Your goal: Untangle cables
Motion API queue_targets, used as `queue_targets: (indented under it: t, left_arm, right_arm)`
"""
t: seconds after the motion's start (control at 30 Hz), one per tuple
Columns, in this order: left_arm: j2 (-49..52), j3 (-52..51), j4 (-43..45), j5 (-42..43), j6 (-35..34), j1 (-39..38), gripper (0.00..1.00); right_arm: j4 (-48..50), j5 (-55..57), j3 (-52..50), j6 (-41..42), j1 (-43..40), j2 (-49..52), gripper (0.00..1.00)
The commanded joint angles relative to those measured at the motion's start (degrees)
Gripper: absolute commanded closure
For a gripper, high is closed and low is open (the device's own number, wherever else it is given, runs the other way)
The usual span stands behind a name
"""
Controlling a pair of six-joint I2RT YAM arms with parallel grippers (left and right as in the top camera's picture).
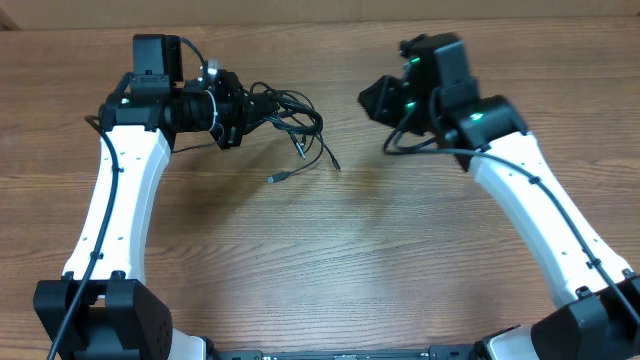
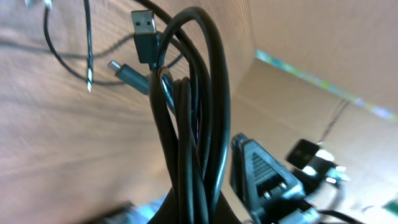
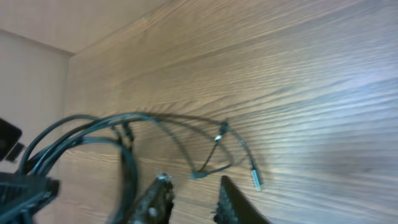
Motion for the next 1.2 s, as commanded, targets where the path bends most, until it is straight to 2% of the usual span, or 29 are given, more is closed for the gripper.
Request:
queue_targets:
  t: [0.0, 0.1, 0.13, 0.33, 0.5, 0.53, 0.6, 0.7, 0.87, 1.07, 1.17]
  left_arm:
    - [-1.42, 0.9, 0.17, 7.06, -17.29, -0.46, 0.96]
    - [-1.42, 0.9, 1.95, 9.94, -20.55, -0.76, 0.96]
    - [-1.42, 0.9, 2.71, 10.69, -20.76, -0.74, 0.96]
    - [-1.42, 0.9, 6.12, 15.61, -21.84, -0.74, 0.95]
    - [-1.42, 0.9, 9.2, 19.45, -21.77, -0.72, 0.96]
    - [-1.42, 0.9, 10.03, 20.31, -21.53, -0.72, 0.96]
    - [-1.42, 0.9, 13.25, 22.97, -19.91, -0.74, 0.96]
    - [-1.42, 0.9, 16.33, 26.53, -17.9, -0.74, 0.96]
    - [-1.42, 0.9, 16.33, 30.86, -12.55, -0.74, 0.96]
    - [-1.42, 0.9, 16.31, 35.93, 2.12, -0.74, 0.96]
    - [-1.42, 0.9, 16.09, 39.06, 17.81, -1.03, 0.96]
  right_arm:
    - [2.16, -17.2, 0.22, -11.06, -2.03, 2.86, 0.62]
    - [4.61, -28.98, 0.22, -19.21, -1.73, 7.23, 0.26]
    - [5.2, -29.29, 0.22, -19.12, -1.53, 8.57, 0.21]
    - [7.41, -29.35, 0.22, -19.15, -0.57, 13.7, 0.17]
    - [8.33, -29.31, 0.22, -21.55, -0.7, 13.94, 0.16]
    - [8.35, -29.31, 0.22, -21.99, -0.76, 13.94, 0.13]
    - [8.35, -29.27, 0.22, -24.48, -0.79, 13.94, 0.09]
    - [9.05, -28.55, 0.22, -27.3, -0.74, 14.03, 0.09]
    - [14.1, -20.87, 0.22, -28.26, -0.63, 14.51, 0.06]
    - [17.57, -13.92, 0.22, -29.64, -0.87, 14.53, 0.08]
    - [15.65, -11.15, 0.22, -29.62, -1.51, 14.53, 0.1]
